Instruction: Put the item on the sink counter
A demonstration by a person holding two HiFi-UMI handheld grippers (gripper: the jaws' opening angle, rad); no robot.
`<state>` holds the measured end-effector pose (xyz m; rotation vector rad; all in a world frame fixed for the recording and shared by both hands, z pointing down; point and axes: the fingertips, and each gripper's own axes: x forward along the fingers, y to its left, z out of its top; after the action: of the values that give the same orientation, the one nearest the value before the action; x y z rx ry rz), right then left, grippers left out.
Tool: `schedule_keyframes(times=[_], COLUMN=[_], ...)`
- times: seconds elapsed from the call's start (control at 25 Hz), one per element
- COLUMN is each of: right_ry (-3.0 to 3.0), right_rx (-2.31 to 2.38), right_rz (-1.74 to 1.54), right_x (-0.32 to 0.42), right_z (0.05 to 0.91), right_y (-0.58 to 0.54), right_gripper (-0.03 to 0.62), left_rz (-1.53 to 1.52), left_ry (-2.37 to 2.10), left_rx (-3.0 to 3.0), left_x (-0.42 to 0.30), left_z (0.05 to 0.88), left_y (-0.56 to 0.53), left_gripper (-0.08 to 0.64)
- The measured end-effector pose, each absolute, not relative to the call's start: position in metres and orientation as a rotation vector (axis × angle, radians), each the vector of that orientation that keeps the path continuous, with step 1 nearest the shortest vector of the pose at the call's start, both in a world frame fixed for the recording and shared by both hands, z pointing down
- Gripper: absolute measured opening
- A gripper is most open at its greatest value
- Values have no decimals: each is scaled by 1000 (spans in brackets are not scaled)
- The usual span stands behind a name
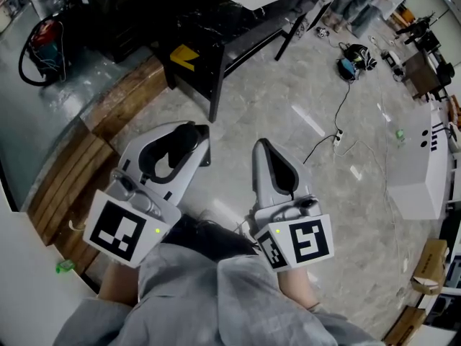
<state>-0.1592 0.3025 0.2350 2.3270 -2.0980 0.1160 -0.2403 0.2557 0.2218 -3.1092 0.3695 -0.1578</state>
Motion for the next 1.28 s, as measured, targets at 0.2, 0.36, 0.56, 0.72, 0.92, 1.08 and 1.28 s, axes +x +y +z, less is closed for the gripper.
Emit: schedule_keyframes(times=[0.2,0.36,0.56,0.72,0.92,1.08,1.28], right_ry=[-2085,-2070,-2054,-2041,-2017,-1998,-1975], right_rx=[2335,2355,2364,2372,2388,2399,2413], right_rz=[86,85,95,100,119,117,109], right_x=[-147,-138,-128,-120,-105,-91,-68], right_z=[234,235,238,242,248,250,248], right_y=[323,336,342,341,332,319,293], right_gripper=[-3,-3,-3,-3,-3,-3,-3], left_rz=[-125,-115,-117,-123,-132,-132,-124], left_ry=[369,362,352,345,318,296,263], left_rx=[-3117,-3124,-3128,-3134,-3147,-3146,-3148], left_x=[-229,-222,-214,-207,-190,-174,-149], left_z=[222,221,222,226,230,232,231], left_y=[271,281,287,284,274,258,232], left_gripper=[95,95,95,95,95,95,96])
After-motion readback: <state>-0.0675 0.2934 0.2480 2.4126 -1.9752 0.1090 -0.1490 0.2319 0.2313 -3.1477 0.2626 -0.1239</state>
